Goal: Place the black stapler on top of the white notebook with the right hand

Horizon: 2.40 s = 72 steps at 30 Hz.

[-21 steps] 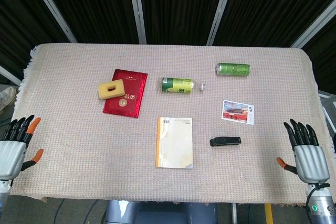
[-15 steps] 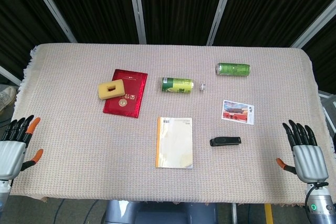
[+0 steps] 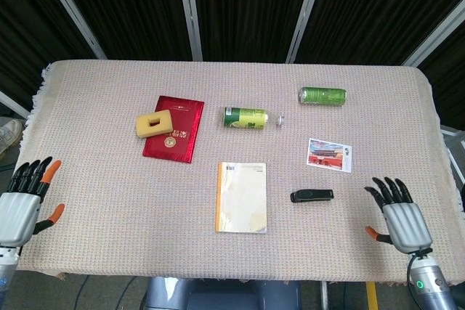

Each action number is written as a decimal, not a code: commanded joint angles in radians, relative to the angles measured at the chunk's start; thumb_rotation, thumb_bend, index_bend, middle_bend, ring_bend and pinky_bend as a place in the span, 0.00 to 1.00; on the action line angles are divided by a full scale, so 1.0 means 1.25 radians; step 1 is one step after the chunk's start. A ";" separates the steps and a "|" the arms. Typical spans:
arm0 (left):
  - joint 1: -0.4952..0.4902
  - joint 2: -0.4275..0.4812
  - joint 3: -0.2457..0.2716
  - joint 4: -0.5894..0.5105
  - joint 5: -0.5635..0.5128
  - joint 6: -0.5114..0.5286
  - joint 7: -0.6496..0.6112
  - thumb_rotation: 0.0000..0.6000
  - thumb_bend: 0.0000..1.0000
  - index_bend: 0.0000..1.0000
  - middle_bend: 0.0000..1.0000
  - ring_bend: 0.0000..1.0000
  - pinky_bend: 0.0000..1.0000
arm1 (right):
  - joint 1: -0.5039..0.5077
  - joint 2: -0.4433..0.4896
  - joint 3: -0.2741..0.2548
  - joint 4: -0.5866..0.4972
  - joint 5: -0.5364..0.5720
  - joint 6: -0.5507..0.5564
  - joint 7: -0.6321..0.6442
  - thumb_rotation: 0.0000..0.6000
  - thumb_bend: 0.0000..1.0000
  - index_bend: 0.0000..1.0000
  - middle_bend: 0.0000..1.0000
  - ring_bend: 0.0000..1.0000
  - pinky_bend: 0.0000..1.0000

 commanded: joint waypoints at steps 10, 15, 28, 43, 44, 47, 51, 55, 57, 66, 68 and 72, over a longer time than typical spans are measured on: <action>-0.007 0.000 -0.005 0.008 -0.015 -0.015 -0.010 1.00 0.32 0.00 0.00 0.00 0.06 | 0.096 -0.083 0.016 0.002 -0.016 -0.109 -0.037 1.00 0.20 0.30 0.20 0.12 0.17; -0.004 0.001 -0.009 0.011 -0.022 -0.009 -0.015 1.00 0.32 0.00 0.00 0.00 0.06 | 0.129 -0.107 0.034 0.026 0.002 -0.143 -0.023 1.00 0.20 0.29 0.20 0.12 0.17; -0.010 0.000 -0.015 0.015 -0.047 -0.029 -0.015 1.00 0.32 0.00 0.00 0.00 0.06 | 0.192 -0.173 0.051 0.089 0.047 -0.222 -0.017 1.00 0.21 0.27 0.19 0.13 0.19; -0.010 0.004 -0.015 0.017 -0.055 -0.031 -0.023 1.00 0.32 0.00 0.00 0.00 0.06 | 0.237 -0.238 0.046 0.203 0.045 -0.253 0.048 1.00 0.27 0.45 0.30 0.26 0.34; -0.010 0.004 -0.015 0.017 -0.055 -0.030 -0.023 1.00 0.32 0.00 0.00 0.00 0.06 | 0.239 -0.242 0.045 0.213 0.044 -0.253 0.055 1.00 0.27 0.47 0.31 0.28 0.36; -0.008 0.004 -0.015 0.016 -0.055 -0.028 -0.021 1.00 0.32 0.00 0.00 0.00 0.06 | 0.243 -0.250 0.044 0.235 0.042 -0.254 0.072 1.00 0.29 0.52 0.36 0.34 0.44; -0.009 0.004 -0.013 0.014 -0.054 -0.030 -0.017 1.00 0.32 0.00 0.00 0.00 0.06 | 0.247 -0.258 0.042 0.258 0.036 -0.247 0.083 1.00 0.31 0.59 0.43 0.42 0.53; -0.010 0.005 -0.010 0.011 -0.051 -0.031 -0.014 1.00 0.32 0.00 0.00 0.00 0.06 | 0.248 -0.268 0.039 0.279 0.018 -0.222 0.104 1.00 0.34 0.63 0.47 0.48 0.59; -0.009 0.006 -0.009 0.009 -0.049 -0.030 -0.015 1.00 0.32 0.00 0.00 0.00 0.06 | 0.248 -0.269 0.036 0.281 0.012 -0.214 0.109 1.00 0.34 0.64 0.48 0.49 0.60; -0.010 0.014 0.002 0.004 -0.022 -0.024 -0.037 1.00 0.32 0.00 0.00 0.00 0.06 | 0.236 -0.226 0.036 0.149 -0.003 -0.155 0.003 1.00 0.34 0.64 0.48 0.50 0.61; -0.009 0.017 0.004 0.004 -0.016 -0.022 -0.047 1.00 0.32 0.00 0.00 0.00 0.06 | 0.233 -0.219 0.036 0.104 -0.001 -0.148 -0.042 1.00 0.34 0.64 0.48 0.50 0.60; -0.009 0.025 0.009 0.007 -0.001 -0.015 -0.072 1.00 0.32 0.00 0.00 0.00 0.06 | 0.236 -0.225 0.038 0.015 0.014 -0.149 -0.154 1.00 0.34 0.64 0.48 0.50 0.60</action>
